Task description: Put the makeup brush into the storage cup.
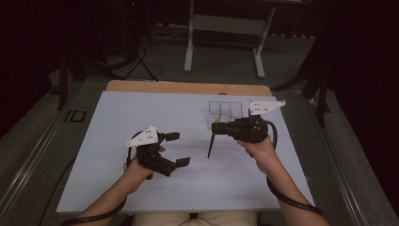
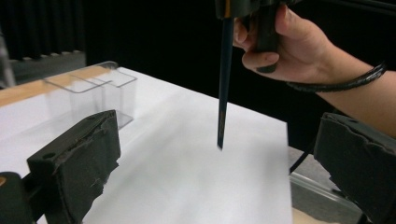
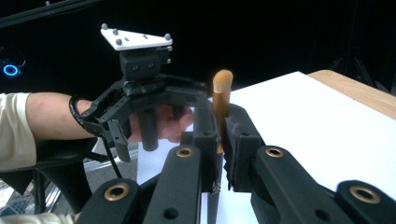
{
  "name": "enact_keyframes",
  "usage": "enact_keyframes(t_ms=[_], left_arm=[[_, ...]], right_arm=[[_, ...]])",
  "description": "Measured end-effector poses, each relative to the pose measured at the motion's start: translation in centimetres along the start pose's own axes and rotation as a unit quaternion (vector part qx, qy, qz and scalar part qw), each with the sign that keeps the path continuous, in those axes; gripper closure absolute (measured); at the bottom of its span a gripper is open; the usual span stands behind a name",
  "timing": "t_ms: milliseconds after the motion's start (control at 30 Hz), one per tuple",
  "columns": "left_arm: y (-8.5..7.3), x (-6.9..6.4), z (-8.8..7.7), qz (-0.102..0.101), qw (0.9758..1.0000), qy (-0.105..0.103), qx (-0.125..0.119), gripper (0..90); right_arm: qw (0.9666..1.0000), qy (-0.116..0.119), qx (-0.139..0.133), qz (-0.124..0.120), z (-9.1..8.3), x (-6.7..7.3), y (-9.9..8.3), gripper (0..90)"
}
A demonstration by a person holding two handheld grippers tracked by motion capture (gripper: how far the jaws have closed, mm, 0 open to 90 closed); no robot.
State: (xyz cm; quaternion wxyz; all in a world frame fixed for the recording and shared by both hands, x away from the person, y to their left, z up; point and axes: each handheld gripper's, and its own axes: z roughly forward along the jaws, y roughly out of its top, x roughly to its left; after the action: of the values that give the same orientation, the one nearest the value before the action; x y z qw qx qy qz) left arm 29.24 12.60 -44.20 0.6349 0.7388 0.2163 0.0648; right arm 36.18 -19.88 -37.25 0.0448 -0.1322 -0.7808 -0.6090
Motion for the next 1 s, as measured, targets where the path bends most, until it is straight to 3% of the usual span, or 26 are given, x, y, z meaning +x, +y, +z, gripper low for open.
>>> enact_keyframes(t_ms=[267,433,633,1000], left_arm=[[-1.7,0.4,-2.5,0.011,0.9991,0.039,-0.011,1.7],[-3.1,0.6,-4.2,0.013,0.997,0.073,-0.022,1.8],[-4.2,0.7,-5.9,0.012,0.9948,0.095,-0.035,1.8],[-5.3,0.4,-7.3,0.007,0.9898,0.133,-0.052,1.8]], right_arm=[[0.9998,-0.019,-0.002,-0.01,-0.6,-0.7,0.9,84.1],[0.9994,-0.033,-0.008,-0.012,-1.4,-1.3,1.5,84.1],[0.9986,-0.05,-0.008,-0.014,-1.7,-1.9,2.3,84.1],[0.9957,-0.088,-0.009,-0.027,-2.4,-3.3,4.0,84.1]])
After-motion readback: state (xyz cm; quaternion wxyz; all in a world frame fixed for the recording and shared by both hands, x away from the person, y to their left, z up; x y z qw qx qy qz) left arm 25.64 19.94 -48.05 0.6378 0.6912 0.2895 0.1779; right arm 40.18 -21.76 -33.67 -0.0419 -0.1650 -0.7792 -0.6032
